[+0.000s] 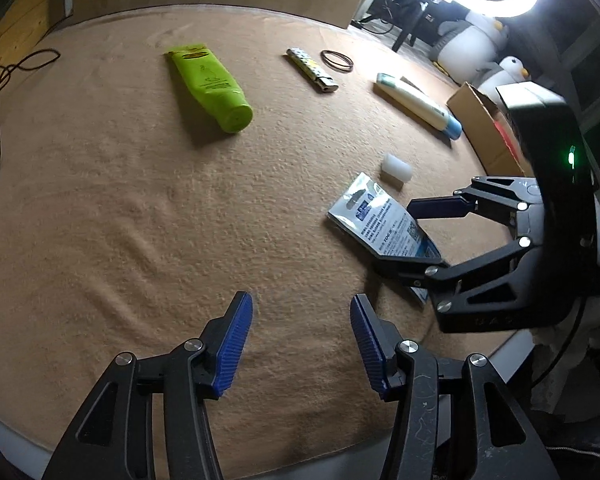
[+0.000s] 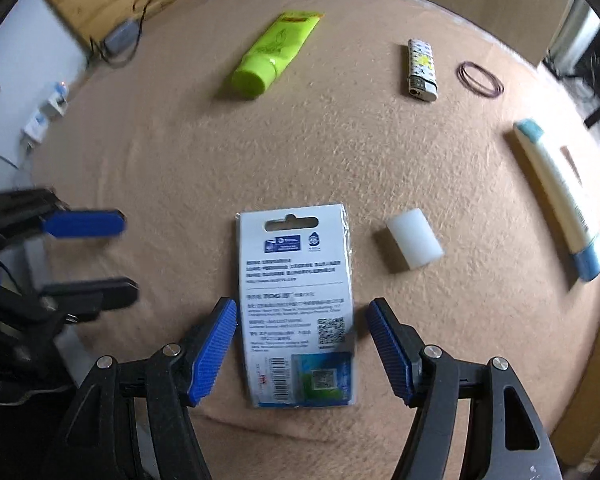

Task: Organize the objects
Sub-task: 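Close the right tool on the card package while the left tool opens and releases it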

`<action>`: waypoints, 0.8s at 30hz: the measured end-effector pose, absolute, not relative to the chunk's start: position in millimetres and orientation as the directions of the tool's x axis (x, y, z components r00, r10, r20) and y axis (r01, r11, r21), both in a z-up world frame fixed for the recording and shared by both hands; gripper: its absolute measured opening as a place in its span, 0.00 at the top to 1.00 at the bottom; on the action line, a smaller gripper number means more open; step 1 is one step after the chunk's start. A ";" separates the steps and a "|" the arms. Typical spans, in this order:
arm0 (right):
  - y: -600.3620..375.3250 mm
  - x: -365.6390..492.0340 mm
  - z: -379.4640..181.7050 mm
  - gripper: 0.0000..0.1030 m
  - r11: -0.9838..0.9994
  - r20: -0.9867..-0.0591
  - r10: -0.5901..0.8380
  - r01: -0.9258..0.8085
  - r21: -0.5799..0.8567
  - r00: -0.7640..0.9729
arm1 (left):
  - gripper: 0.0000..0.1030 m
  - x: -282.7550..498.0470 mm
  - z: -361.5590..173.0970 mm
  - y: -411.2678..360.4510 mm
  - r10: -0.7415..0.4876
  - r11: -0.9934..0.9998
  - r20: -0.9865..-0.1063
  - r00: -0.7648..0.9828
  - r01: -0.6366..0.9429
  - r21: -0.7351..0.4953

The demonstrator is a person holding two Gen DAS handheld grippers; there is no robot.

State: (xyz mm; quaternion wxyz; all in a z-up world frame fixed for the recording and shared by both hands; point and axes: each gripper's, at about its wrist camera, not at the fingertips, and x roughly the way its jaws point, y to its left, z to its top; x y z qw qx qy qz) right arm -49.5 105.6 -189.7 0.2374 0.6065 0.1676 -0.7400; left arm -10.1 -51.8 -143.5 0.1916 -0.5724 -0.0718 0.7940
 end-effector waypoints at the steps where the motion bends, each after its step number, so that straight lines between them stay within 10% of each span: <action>1: 104.3 -48.5 -190.3 0.37 -0.828 -0.978 -0.140 0.561 0.029 -0.157 | 0.47 -10.6 -143.4 -52.7 0.386 -0.917 -0.881 -0.272 -0.220 -0.334; 24: 157.8 -44.3 -162.5 0.49 -0.898 -0.952 -0.183 0.437 0.060 -0.245 | 0.47 -20.7 -140.5 -16.5 0.403 -0.903 -0.879 -0.256 -0.266 -0.337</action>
